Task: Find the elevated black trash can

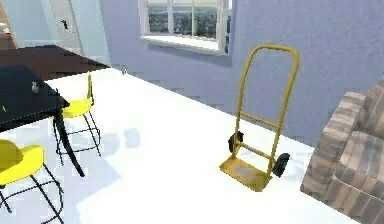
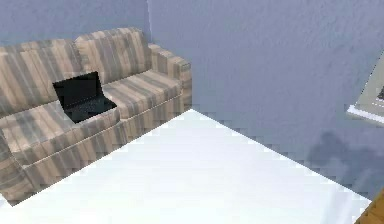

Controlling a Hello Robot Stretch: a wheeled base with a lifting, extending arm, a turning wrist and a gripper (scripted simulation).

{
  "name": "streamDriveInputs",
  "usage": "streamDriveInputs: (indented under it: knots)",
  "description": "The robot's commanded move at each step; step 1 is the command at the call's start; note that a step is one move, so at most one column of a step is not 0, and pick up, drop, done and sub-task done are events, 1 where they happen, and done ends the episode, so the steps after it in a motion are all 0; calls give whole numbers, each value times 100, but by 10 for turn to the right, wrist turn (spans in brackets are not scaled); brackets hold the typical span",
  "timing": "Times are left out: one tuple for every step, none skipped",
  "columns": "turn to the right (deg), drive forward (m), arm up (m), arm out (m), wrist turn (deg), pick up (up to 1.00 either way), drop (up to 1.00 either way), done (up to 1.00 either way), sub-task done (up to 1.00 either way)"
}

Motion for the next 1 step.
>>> streamDriveInputs:
  knots:
    - [-90,0,0,0,0,0,0,0,0]
